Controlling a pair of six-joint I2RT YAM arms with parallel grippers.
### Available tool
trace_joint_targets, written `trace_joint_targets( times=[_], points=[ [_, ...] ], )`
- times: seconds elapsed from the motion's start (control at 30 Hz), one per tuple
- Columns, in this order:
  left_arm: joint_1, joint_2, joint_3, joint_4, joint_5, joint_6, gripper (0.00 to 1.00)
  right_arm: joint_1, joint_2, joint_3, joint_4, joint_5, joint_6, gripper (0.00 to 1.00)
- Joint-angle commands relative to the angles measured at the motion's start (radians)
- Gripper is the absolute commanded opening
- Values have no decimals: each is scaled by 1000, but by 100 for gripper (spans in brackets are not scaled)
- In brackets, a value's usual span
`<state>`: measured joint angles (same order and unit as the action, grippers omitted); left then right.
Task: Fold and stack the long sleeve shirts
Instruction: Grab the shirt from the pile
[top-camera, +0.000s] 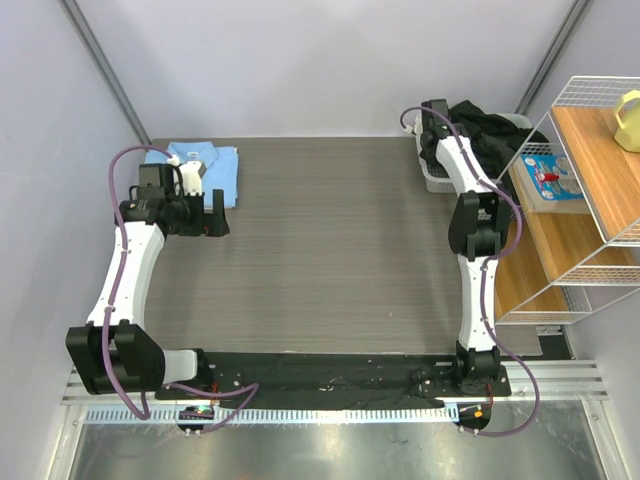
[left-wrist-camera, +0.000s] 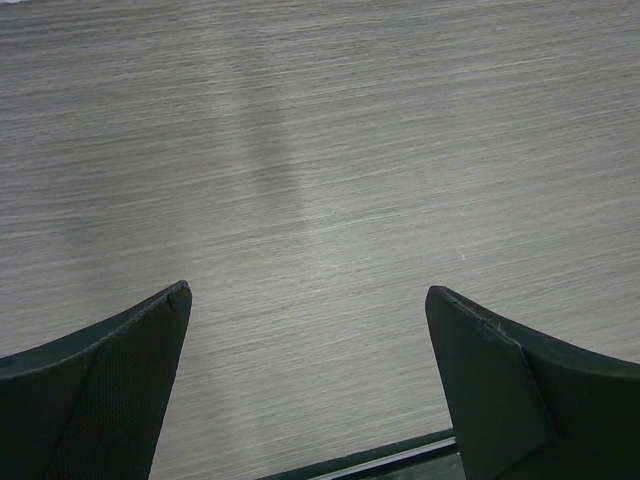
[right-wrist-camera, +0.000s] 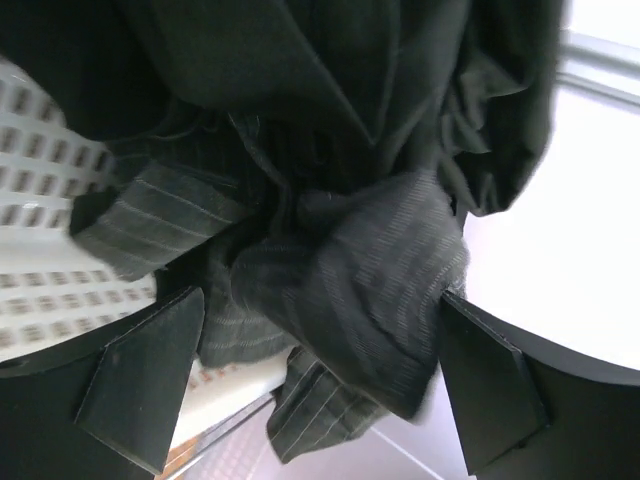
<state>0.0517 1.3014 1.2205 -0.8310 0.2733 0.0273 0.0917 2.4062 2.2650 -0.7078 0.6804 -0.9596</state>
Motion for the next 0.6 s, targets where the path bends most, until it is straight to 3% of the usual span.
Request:
trace_joint_targets(
  times=[0.0, 0.07, 0.1, 0.13, 0.2, 0.23, 0.3, 0.43, 0.57],
  points=[
    [-4, -11, -4, 44, 6, 5, 100, -24, 13, 56, 100, 93, -90, 100],
    [-4, -13, -1, 44, 0, 5, 100, -26, 18, 51, 125, 106, -105, 98],
    [-4, -13, 2, 44, -3, 5, 100, -27, 11, 48, 154, 111, -113, 92],
    [-3, -16, 4, 43, -9, 5, 100, -29, 5, 47, 168, 119, -129, 76],
    [-4, -20, 16, 36, -13, 5, 100, -23, -28, 45, 200, 134, -154, 56],
    [-3, -22, 16, 33, -13, 3, 100, -23, -44, 44, 214, 136, -163, 29],
    [-3, -28, 19, 39, -9, -7, 100, -18, -83, 41, 269, 142, -185, 3],
    [-4, -33, 27, 50, -5, -23, 100, -7, -206, 38, 375, 133, -255, 1],
    [-4, -25, 37, 52, -3, -21, 100, 13, -297, -13, 638, 119, -371, 1]
  ],
)
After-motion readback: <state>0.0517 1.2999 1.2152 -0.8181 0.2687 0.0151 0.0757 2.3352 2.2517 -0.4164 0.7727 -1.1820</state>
